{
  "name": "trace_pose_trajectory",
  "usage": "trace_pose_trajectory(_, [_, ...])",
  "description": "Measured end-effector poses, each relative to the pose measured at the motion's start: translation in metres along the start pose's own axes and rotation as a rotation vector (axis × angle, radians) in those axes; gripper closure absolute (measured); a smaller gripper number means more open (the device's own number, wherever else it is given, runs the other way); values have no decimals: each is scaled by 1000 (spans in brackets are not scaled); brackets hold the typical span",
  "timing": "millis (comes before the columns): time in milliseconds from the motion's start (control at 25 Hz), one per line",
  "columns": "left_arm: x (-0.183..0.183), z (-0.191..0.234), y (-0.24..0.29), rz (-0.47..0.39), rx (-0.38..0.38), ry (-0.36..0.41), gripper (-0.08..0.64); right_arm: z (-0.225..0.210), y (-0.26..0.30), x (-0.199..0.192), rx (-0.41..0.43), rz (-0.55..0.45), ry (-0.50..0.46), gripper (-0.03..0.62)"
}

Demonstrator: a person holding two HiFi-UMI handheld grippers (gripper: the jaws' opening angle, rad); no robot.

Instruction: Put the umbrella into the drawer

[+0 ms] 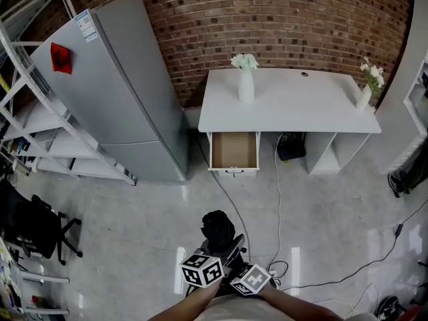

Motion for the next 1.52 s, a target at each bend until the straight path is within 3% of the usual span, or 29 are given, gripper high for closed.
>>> trace_pose_trajectory(480, [15,10,15,-9,-34,-6,322,-20,-4,13,-23,7,6,472])
trace_pose_trajectory(800, [34,28,50,28,-87,-30,322,-56,-7,28,-44,28,69,472])
trace_pose_trajectory(1240, [64,96,84,90,-96,-122,321,-99,13,78,-5,87,136,472])
trace_pose_trajectory(1520, [110,152,84,61,-98,-173,321,-123,27,138,0,122,122,472])
Point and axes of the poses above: the fingertips, and each gripper's own axes: y forward along the fingers, z to its left, x out of its top, the point moved 3 cm from there along -y, backward along the fingers, and after that the axes turned 9 degrees about z, right-handed, at the moved point
